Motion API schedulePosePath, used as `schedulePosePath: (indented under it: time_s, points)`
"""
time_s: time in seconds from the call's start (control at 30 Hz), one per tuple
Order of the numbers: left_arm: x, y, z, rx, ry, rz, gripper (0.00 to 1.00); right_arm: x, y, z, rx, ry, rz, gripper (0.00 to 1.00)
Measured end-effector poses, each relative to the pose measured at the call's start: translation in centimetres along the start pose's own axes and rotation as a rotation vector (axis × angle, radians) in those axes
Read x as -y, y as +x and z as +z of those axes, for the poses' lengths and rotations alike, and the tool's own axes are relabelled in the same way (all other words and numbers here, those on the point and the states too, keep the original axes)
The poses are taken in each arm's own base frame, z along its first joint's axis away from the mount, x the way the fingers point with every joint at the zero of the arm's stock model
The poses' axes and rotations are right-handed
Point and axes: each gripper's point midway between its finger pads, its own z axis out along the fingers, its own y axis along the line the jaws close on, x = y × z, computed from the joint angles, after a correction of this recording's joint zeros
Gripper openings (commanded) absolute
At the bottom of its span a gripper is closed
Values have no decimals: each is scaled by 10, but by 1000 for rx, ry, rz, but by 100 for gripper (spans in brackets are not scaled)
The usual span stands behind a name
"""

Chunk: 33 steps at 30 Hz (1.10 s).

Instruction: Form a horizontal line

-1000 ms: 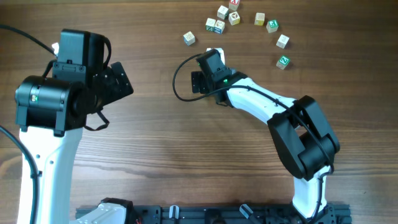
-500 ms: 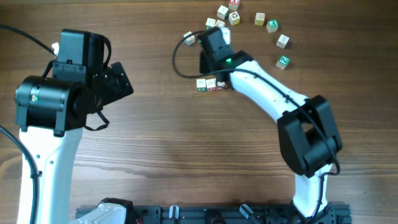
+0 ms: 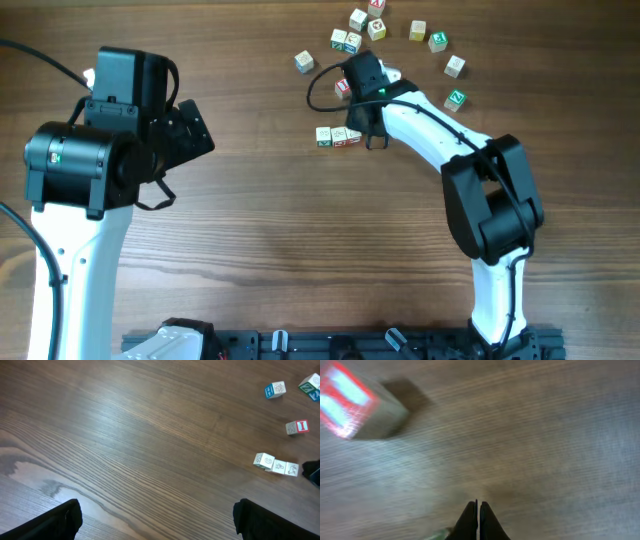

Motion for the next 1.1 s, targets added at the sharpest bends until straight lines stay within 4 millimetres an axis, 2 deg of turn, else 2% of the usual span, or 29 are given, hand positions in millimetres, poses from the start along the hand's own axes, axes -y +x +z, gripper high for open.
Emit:
schedulePosePath:
  time_s: [0.1, 0.37, 0.83, 0.97, 1.03, 1.07, 1.1]
  points:
    - [0, 0, 0, 0, 0, 0, 100, -2, 9, 6, -39, -13, -1, 5]
    - [0, 0, 0, 0, 0, 0, 100, -8, 20, 4, -93, -50, -7, 5]
    - [0, 0, 0, 0, 0, 0, 100, -9, 30, 0, -144, -63, -5, 5]
    - [0, 0, 0, 0, 0, 0, 100, 9, 22, -4, -91, 32, -15, 5]
    - [0, 0, 0, 0, 0, 0, 100, 7, 3, -16, -17, 30, -23, 5]
    - [0, 0, 0, 0, 0, 0, 100, 6, 1, -18, -10, 26, -26, 5]
    - [0, 0, 0, 0, 0, 0, 100, 0, -14, -31, 42, -1, -16, 5]
